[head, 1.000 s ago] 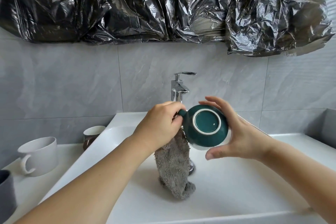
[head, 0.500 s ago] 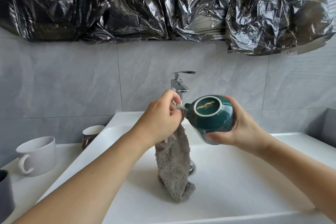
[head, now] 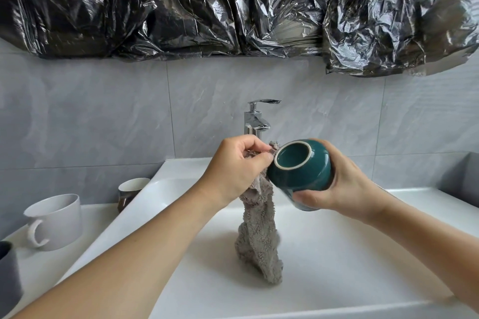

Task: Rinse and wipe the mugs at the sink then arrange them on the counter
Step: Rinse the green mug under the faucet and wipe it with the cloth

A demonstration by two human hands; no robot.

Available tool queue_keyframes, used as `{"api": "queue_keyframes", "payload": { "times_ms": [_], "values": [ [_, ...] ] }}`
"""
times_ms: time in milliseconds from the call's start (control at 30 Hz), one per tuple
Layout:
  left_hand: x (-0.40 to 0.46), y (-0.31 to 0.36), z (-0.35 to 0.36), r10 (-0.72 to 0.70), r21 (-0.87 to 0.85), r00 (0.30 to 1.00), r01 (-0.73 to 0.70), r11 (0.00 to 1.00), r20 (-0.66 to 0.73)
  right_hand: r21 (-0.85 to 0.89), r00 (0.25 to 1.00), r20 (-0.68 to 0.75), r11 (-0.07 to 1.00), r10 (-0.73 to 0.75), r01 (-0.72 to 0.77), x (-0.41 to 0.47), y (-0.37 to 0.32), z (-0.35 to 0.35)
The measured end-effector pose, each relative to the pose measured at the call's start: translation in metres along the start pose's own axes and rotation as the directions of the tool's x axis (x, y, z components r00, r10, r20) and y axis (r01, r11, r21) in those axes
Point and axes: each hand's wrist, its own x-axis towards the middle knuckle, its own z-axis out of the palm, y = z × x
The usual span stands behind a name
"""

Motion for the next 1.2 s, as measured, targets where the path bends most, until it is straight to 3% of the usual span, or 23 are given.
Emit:
{"api": "queue_keyframes", "payload": {
  "times_ms": [233, 367, 500, 733, 967, 1200],
  "values": [
    [-0.007, 0.006, 0.003, -0.010, -0.003, 0.998, 0.011, 1.000, 0.068, 0.021, 0.993, -0.111, 0.999, 0.031, -0.029, 0.005, 0.010, -0.008],
    [-0.011, 0.005, 0.010, 0.214, 0.068, 0.968, -0.224, 0.972, 0.134, -0.046, 0.991, -0.135, 0.999, 0.018, -0.024, 0.005, 0.012, -0.007],
    [-0.013, 0.003, 0.017, 0.342, 0.141, 0.926, -0.364, 0.921, 0.160, -0.266, 0.992, -0.118, 0.964, -0.053, 0.019, 0.006, 0.013, -0.010],
    [-0.017, 0.002, 0.021, 0.432, 0.196, 0.887, -0.458, 0.867, 0.162, -0.562, 0.988, 0.005, 0.817, -0.154, 0.130, 0.008, 0.013, -0.006],
    [-0.011, 0.003, 0.023, 0.413, 0.248, 0.910, -0.397, 0.884, -0.016, -0.665, 0.950, 0.189, 0.680, -0.248, 0.310, 0.008, 0.015, 0.000],
    [-0.004, -0.003, 0.018, 0.307, 0.264, 0.948, -0.274, 0.925, -0.089, -0.684, 0.946, 0.221, 0.654, -0.238, 0.324, 0.007, 0.014, -0.001]
  ]
}}
